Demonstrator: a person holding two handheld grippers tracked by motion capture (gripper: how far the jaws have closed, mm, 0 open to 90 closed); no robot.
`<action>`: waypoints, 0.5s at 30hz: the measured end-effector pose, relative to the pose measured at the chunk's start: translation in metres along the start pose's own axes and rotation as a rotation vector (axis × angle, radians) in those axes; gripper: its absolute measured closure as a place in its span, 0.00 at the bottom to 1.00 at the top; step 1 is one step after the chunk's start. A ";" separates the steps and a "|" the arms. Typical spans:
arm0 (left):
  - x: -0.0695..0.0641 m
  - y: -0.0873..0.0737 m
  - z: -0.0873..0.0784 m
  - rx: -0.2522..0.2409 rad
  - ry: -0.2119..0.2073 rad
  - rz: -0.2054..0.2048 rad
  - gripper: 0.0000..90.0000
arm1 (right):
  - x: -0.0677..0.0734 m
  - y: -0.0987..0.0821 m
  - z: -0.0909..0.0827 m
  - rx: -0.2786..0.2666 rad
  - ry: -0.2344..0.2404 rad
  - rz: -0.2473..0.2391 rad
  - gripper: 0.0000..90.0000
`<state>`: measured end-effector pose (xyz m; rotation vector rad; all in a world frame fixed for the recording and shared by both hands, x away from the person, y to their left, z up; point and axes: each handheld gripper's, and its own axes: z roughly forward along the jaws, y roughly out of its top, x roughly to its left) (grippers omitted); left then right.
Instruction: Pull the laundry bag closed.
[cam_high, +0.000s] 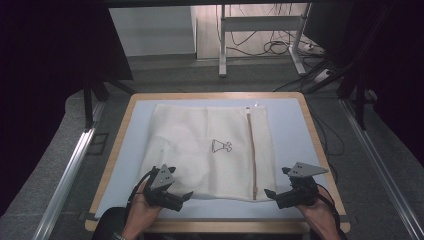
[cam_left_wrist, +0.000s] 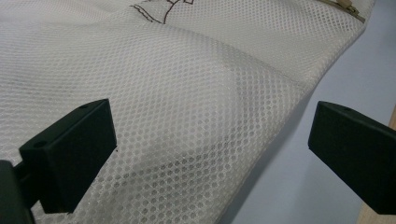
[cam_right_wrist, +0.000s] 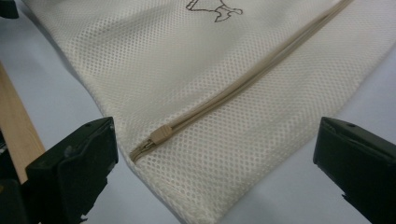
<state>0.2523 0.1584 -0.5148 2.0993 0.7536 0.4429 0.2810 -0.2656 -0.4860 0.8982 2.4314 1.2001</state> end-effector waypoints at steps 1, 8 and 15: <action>0.000 0.000 0.000 0.000 0.000 0.002 0.01 | 0.001 0.000 0.001 0.001 0.006 0.005 0.00; -0.002 0.001 0.000 -0.007 0.002 0.018 0.01 | 0.003 0.003 0.004 -0.011 0.021 -0.007 0.00; -0.003 0.001 0.000 -0.014 0.003 0.025 0.00 | 0.005 0.004 0.008 -0.006 0.040 -0.008 0.00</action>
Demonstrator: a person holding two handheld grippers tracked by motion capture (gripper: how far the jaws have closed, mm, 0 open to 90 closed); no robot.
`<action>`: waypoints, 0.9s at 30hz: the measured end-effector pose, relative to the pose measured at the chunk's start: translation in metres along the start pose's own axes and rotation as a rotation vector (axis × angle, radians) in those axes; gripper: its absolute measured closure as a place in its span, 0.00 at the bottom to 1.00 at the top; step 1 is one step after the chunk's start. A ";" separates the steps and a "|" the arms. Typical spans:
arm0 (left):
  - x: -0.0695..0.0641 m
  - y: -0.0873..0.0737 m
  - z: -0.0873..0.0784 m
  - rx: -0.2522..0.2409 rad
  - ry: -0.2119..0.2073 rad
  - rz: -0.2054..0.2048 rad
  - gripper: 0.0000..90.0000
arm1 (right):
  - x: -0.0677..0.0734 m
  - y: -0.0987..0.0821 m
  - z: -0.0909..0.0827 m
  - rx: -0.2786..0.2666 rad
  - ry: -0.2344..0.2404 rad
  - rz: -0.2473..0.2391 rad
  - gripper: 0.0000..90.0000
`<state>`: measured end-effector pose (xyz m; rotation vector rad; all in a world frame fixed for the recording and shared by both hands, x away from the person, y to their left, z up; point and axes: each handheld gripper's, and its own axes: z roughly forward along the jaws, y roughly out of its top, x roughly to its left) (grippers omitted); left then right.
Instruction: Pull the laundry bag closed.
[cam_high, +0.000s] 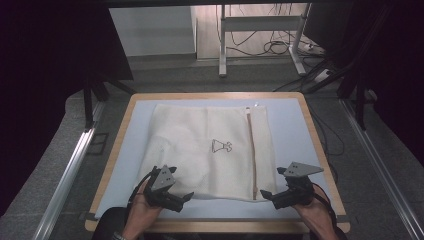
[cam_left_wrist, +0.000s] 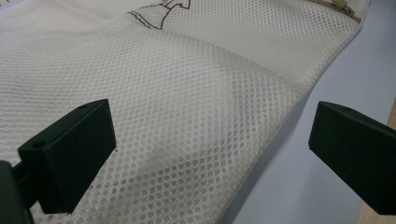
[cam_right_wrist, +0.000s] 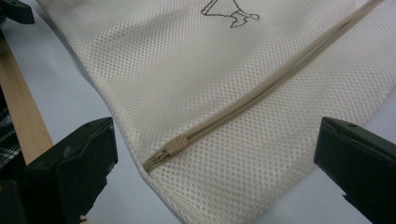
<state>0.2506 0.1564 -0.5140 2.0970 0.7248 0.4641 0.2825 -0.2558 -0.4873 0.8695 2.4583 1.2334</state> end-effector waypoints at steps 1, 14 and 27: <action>0.000 0.000 0.000 -0.001 -0.001 0.000 0.00 | 0.000 0.000 0.001 0.000 0.003 0.002 0.00; -0.001 0.000 0.001 0.002 -0.004 0.007 0.00 | 0.005 0.002 0.013 0.028 0.064 0.014 0.01; -0.003 0.001 0.003 0.011 -0.006 0.018 0.00 | 0.015 0.005 0.025 0.087 0.049 -0.040 0.13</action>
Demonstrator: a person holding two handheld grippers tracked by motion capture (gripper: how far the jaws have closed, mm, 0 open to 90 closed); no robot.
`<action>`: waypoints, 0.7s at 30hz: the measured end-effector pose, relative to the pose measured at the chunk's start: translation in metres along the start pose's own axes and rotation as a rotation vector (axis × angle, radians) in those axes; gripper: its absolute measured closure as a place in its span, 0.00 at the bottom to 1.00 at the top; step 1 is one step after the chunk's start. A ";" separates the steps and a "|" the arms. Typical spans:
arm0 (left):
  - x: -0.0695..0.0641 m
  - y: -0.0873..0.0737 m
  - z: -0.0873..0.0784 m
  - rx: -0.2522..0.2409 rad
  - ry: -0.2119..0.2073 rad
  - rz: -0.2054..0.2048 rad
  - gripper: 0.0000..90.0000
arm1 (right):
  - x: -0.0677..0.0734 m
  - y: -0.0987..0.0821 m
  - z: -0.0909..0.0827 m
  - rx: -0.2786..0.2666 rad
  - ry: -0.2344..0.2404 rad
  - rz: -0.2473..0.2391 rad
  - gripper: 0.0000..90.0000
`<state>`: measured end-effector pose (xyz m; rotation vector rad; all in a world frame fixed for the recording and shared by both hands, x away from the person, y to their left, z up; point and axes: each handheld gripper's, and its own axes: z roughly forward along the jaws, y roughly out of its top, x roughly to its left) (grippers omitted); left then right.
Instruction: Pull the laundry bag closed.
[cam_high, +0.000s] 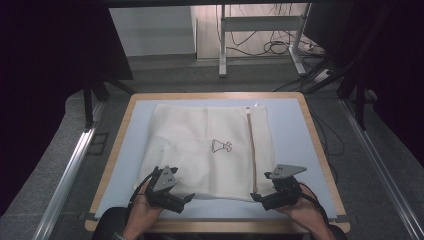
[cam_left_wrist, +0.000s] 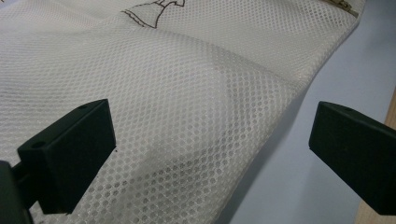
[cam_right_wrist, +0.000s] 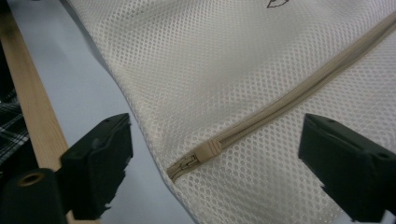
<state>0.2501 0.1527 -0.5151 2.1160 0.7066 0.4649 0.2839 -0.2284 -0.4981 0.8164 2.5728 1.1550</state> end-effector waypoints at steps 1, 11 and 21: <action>0.000 0.000 0.000 0.000 -0.001 0.001 0.00 | 0.000 0.000 0.000 0.002 -0.005 -0.006 0.15; 0.000 0.000 0.001 0.004 -0.008 -0.003 0.00 | 0.002 0.001 0.006 0.075 -0.015 -0.082 0.44; 0.000 0.001 0.002 0.003 -0.025 -0.026 0.00 | -0.003 0.001 0.014 0.111 0.043 -0.070 0.58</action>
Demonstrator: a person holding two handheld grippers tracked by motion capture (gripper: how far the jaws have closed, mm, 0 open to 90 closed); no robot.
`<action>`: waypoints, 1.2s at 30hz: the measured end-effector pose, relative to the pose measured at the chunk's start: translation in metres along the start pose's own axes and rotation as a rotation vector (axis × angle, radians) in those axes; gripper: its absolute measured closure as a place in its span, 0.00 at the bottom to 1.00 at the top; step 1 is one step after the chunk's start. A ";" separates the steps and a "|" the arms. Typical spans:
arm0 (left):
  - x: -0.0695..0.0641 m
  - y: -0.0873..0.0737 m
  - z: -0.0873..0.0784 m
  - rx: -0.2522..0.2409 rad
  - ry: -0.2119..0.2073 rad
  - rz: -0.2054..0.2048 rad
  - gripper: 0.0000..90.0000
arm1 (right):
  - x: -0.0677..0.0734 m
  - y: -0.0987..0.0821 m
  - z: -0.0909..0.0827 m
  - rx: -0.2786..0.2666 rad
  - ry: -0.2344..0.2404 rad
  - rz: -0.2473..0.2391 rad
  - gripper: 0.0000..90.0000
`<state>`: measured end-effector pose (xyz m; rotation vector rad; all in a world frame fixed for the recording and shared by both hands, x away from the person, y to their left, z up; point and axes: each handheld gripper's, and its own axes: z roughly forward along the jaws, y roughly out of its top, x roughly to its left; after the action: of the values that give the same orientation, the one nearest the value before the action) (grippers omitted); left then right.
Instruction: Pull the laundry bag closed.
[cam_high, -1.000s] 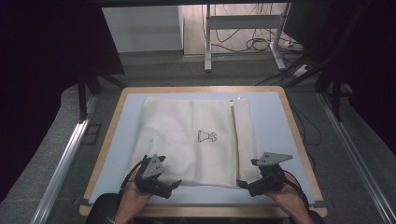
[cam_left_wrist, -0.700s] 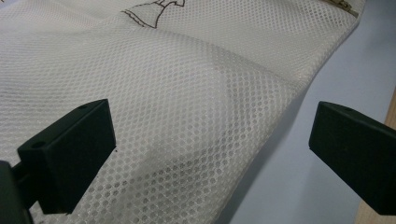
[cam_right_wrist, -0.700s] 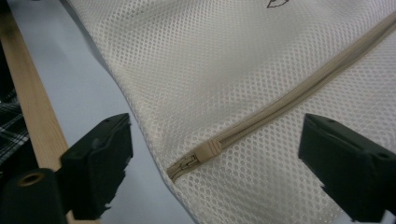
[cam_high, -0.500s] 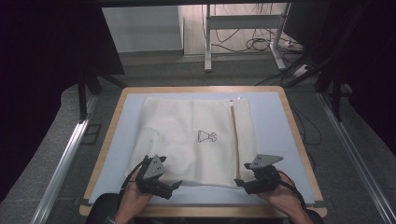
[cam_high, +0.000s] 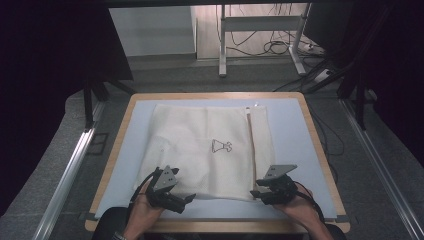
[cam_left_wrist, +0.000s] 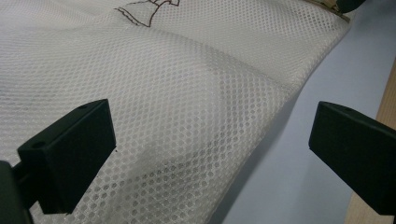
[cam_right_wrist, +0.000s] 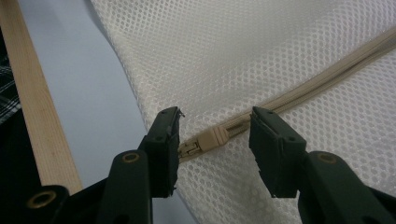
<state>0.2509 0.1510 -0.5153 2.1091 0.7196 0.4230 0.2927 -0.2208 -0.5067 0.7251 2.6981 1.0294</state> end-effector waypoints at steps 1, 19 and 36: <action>0.000 0.000 0.000 0.001 0.000 0.000 0.00 | -0.001 0.000 0.001 0.002 0.003 0.003 0.59; -0.002 0.001 0.001 0.006 -0.001 0.012 0.00 | 0.003 0.002 -0.005 -0.009 0.063 -0.063 0.88; -0.004 0.004 0.007 0.021 -0.036 -0.020 0.01 | 0.009 0.003 -0.002 0.035 0.032 -0.124 0.94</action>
<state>0.2528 0.1422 -0.5165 2.1221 0.7265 0.3667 0.2847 -0.2158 -0.5031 0.5436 2.7545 0.9753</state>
